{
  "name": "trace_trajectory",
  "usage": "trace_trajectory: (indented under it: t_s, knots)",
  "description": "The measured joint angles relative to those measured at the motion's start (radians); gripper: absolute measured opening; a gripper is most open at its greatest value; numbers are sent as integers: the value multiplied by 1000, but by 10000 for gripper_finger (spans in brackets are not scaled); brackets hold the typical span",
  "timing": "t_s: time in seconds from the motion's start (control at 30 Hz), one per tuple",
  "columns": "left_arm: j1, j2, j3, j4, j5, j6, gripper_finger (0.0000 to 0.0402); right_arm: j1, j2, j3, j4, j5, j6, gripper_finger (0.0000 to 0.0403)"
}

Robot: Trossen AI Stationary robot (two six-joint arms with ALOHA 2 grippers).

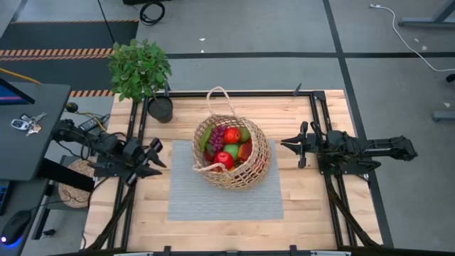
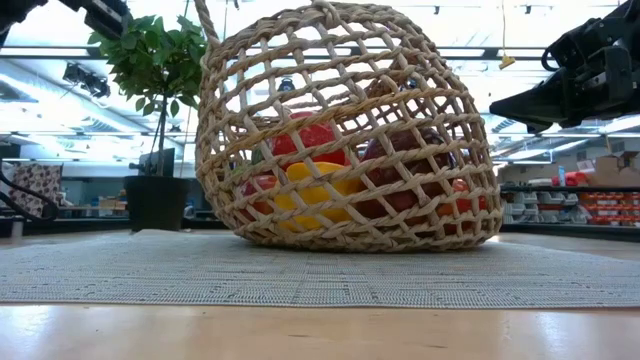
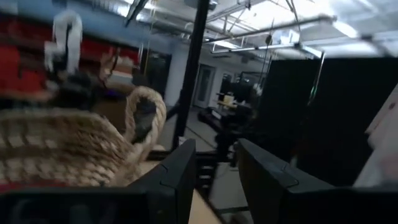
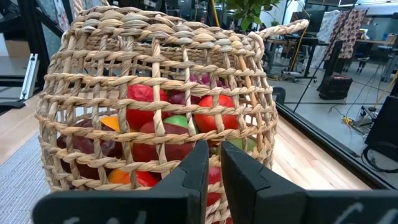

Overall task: Build produce basket
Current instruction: Return to Home Position

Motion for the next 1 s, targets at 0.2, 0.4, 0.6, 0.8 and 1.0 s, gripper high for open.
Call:
trace_trajectory:
  t_s: [0.2, 0.4, 0.6, 0.8, 1.0]
  knots:
    - [0, -1, 0, -15, 6, -110, 124, 0, 0, 0, 0, 0, 0, 50]
    - [0, 0, 0, -7, 7, -193, 127, 0, 0, 0, 0, 0, 0, 50]
    - [-19, -38, 0, -24, 18, -53, 126, 0, 0, 0, 0, -1, 0, 50]
    - [-20, -114, -54, -60, 60, -25, 130, 0, 0, 0, 2, -1, 0, 50]
    - [-2, -223, -208, 31, 59, 4, 126, 0, 0, 0, 8, -1, 0, 50]
